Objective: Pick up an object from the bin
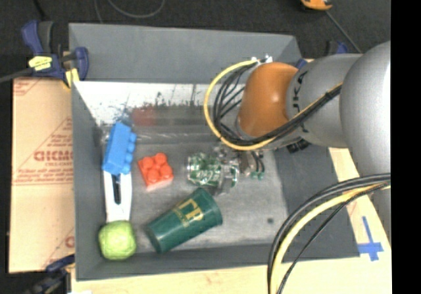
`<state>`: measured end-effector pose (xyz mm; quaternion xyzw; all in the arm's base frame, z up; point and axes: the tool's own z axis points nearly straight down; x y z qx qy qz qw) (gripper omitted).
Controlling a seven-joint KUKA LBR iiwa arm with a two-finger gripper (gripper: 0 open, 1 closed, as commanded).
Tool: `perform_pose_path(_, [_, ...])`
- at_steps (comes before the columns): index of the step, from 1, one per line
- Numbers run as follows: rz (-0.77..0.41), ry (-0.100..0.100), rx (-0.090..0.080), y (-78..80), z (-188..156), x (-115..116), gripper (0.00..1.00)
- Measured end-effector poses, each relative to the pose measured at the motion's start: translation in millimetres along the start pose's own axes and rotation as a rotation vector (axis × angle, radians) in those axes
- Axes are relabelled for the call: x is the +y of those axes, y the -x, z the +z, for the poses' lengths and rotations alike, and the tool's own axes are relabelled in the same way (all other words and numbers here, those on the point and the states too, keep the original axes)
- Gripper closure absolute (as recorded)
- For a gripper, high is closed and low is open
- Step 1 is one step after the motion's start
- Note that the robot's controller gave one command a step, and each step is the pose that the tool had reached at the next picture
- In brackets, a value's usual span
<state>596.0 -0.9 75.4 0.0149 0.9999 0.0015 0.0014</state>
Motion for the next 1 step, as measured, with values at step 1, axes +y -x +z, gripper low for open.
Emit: perform_pose_path(1, [-0.018, -0.005, -0.007, 14.1, -154.6, -35.6, 1.0])
